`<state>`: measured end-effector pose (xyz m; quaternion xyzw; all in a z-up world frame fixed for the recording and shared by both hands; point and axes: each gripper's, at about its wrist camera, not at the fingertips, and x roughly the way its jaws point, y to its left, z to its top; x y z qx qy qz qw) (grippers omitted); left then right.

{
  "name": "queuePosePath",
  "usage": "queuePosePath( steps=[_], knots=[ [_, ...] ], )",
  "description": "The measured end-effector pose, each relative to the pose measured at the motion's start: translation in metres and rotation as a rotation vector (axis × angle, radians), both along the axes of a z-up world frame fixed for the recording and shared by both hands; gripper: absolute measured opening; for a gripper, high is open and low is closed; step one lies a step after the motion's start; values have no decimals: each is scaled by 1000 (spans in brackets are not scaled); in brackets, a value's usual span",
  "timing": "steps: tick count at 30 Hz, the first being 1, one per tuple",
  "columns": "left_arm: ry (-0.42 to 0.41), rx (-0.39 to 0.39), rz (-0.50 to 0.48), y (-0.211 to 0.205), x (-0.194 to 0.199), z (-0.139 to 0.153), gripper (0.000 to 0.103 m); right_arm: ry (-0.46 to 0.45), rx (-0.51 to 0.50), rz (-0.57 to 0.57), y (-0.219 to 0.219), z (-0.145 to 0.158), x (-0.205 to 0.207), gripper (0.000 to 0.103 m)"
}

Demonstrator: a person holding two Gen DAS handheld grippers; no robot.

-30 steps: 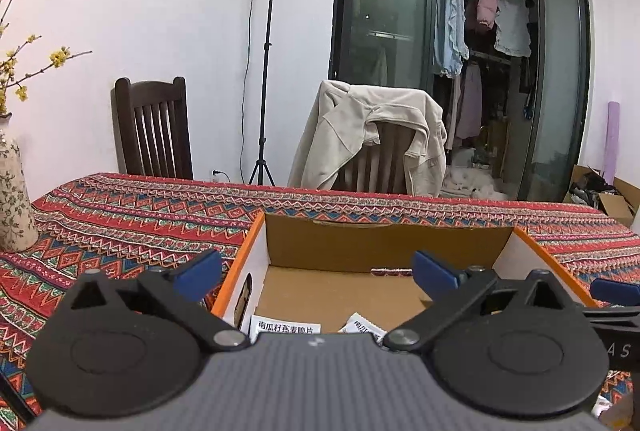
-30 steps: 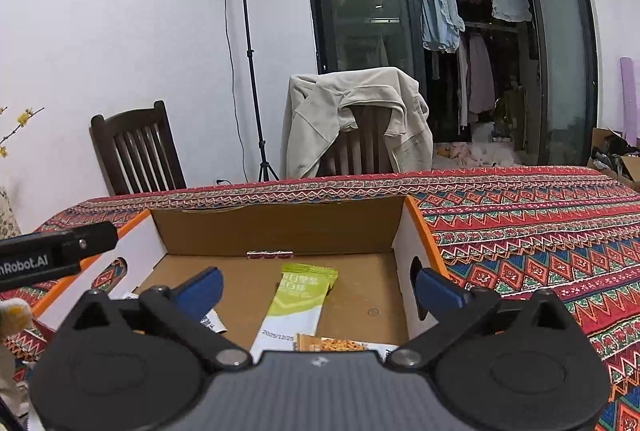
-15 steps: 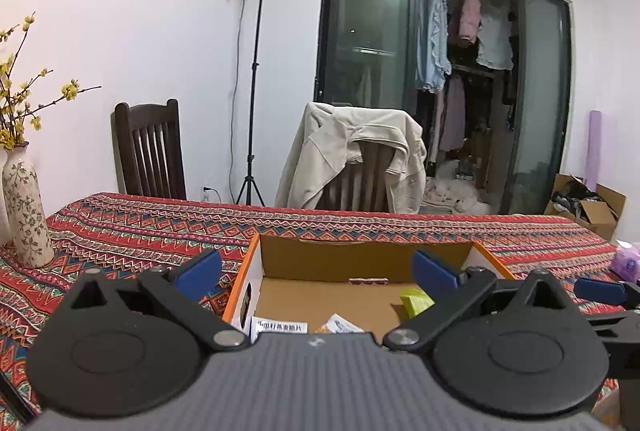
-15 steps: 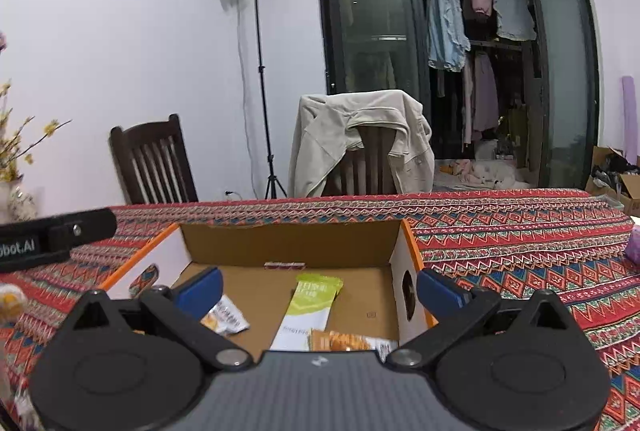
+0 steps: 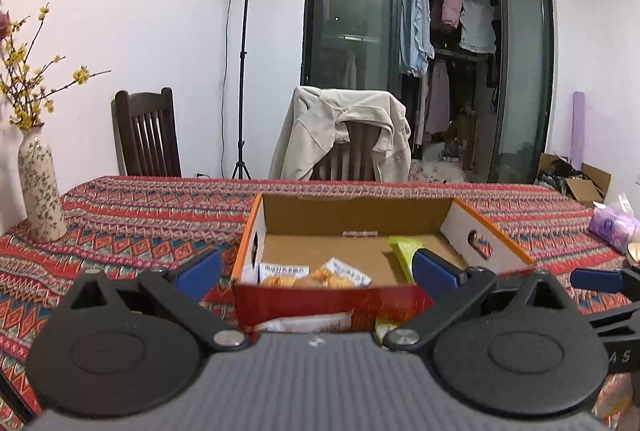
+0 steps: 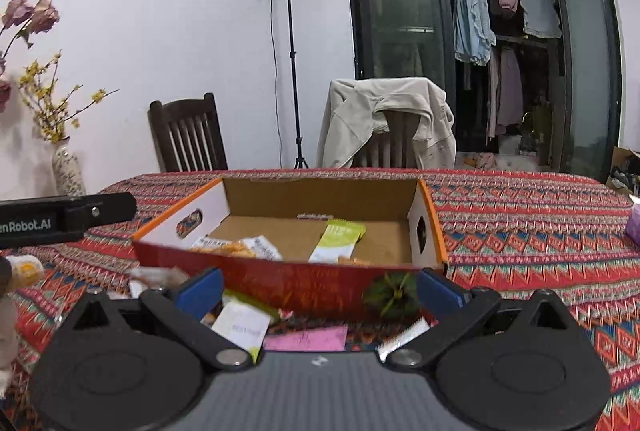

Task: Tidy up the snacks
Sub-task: 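Move both grippers back toward the remaining snack pile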

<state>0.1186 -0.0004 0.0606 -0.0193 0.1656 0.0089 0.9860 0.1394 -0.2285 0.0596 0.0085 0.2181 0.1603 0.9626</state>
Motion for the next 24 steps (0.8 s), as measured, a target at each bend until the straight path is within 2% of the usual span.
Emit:
queuePosePath(
  steps=[5,11,19,24],
  knots=[
    [32,12,-11,5,-16,-17,103,25,0,8,-5,-11,-15,103],
    [61,-7,21,22,-29,-38,103,67,-16,0,-11,-26,-23,103],
    [76,-24,41,36,-31,-50,103,116,-34,-37,-24,-43,-30,103],
    [75,-26,45,36,-27,-55,103,119,-50,-53,-29,-43,-29,103]
  ],
)
